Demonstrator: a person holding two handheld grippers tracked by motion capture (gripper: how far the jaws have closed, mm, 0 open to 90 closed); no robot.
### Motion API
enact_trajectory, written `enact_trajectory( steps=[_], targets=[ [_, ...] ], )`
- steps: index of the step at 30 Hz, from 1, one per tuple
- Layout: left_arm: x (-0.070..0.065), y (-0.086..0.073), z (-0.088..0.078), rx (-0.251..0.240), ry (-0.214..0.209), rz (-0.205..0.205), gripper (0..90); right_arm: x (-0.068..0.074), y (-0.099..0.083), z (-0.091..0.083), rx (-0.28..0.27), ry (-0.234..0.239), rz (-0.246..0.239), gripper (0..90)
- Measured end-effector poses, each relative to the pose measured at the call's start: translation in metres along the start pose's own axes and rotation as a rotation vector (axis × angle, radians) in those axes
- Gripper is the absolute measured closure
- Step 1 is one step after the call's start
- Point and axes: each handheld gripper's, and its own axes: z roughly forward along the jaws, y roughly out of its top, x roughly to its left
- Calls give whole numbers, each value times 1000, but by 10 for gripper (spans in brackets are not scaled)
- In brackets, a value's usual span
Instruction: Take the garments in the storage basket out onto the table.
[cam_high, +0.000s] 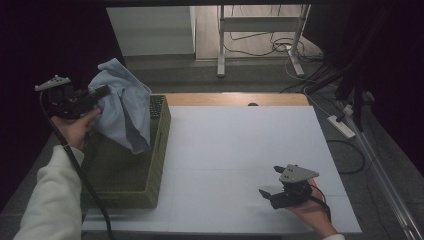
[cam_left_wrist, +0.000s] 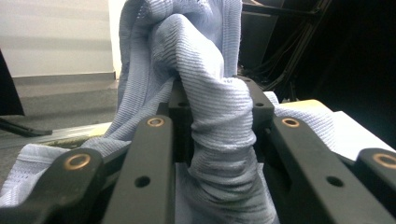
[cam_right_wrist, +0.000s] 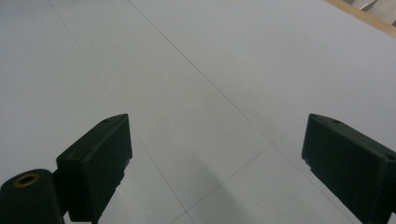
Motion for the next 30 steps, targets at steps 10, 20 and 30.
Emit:
enact_trajectory(
  steps=[10, 20, 30],
  targets=[
    [-8, 6, -2, -16, -22, 7, 711, 0, 0, 0, 0, 0, -1, 88],
    [-16, 13, -4, -35, -51, 13, 711, 0, 0, 0, 0, 0, 0, 88],
    [-23, 17, -5, -50, -73, 13, 711, 0, 0, 0, 0, 0, -1, 88]
  ],
)
